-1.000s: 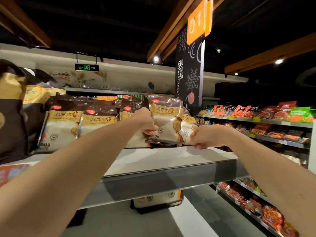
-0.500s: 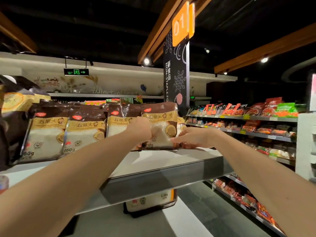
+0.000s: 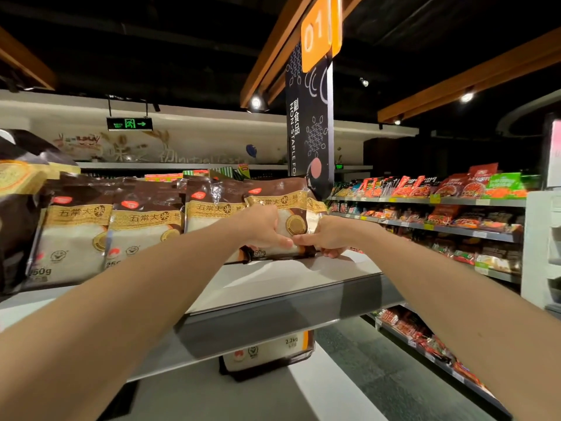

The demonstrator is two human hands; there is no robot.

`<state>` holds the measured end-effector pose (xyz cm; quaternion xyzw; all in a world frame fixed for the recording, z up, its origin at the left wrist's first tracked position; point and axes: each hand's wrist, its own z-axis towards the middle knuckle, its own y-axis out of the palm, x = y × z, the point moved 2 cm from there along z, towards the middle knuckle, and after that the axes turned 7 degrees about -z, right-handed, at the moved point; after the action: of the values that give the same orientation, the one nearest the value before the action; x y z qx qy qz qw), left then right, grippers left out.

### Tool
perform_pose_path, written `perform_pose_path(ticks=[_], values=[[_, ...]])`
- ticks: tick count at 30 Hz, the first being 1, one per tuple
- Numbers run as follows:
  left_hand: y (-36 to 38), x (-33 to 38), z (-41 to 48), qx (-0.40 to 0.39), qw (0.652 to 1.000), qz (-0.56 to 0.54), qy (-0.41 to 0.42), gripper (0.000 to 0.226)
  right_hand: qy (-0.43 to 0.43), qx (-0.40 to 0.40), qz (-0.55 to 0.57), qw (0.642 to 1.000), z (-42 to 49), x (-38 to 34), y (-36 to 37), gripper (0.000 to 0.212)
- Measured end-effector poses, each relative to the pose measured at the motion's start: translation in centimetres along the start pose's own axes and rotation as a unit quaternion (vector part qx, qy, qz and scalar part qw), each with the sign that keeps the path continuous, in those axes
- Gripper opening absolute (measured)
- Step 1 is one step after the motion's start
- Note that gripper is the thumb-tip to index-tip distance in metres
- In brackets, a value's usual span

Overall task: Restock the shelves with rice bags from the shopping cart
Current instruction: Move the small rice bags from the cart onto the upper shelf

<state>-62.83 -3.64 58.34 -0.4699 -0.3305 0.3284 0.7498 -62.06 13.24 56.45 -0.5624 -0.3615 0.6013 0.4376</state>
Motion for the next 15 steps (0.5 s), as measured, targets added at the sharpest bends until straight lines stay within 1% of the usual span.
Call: perform_pose_path(ticks=[2, 4, 5, 6, 7, 8, 9, 10, 11, 12, 13, 15], values=[[-0.4, 0.5, -0.2, 0.033, 0.998, 0.044, -0.006, 0.055, 0.001, 0.012, -0.020, 1.000, -0.3, -0.2, 0.1, 0.062], [-0.5, 1.1, -0.5, 0.077, 0.996, 0.048, 0.015, 0.058, -0.004, 0.002, -0.001, 1.000, -0.6, -0.1, 0.0, 0.060], [-0.3, 1.2, -0.6, 0.098, 0.993, 0.049, 0.047, 0.064, -0.005, -0.016, 0.037, 0.999, -0.8, 0.0, -0.2, 0.058], [-0.1, 1.3, -0.5, 0.113, 0.987, 0.072, 0.088, 0.072, -0.002, -0.031, 0.086, 0.996, -1.0, 0.3, -0.6, 0.056], [0.2, 1.4, -0.4, 0.112, 0.979, 0.115, 0.126, 0.080, 0.002, -0.032, 0.122, 0.992, -1.1, 0.6, -1.3, 0.053], [0.4, 1.3, -0.4, 0.091, 0.971, 0.164, 0.151, 0.081, 0.003, -0.008, 0.131, 0.991, -1.2, 1.0, -2.0, 0.049], [0.5, 1.1, -0.2, 0.057, 0.966, 0.199, 0.156, 0.077, 0.004, 0.043, 0.095, 0.995, -1.1, 1.5, -2.8, 0.045], [0.6, 0.7, 0.1, 0.018, 0.966, 0.219, 0.136, 0.073, 0.005, 0.094, 0.042, 0.995, -0.9, 1.7, -3.3, 0.039], [0.6, 0.3, 0.4, -0.017, 0.968, 0.228, 0.104, 0.071, 0.009, 0.120, 0.002, 0.993, -0.8, 1.8, -3.5, 0.035], [0.6, 0.0, 0.7, -0.041, 0.968, 0.238, 0.074, 0.070, 0.019, 0.114, -0.010, 0.993, -0.6, 2.0, -3.2, 0.032], [0.5, 0.0, 1.0, -0.057, 0.965, 0.251, 0.050, 0.070, 0.031, 0.085, -0.004, 0.996, -0.3, 2.0, -2.7, 0.031], [0.7, 0.2, 1.3, -0.072, 0.960, 0.271, 0.019, 0.070, 0.046, 0.039, 0.019, 0.998, -0.2, 2.0, -1.6, 0.043]])
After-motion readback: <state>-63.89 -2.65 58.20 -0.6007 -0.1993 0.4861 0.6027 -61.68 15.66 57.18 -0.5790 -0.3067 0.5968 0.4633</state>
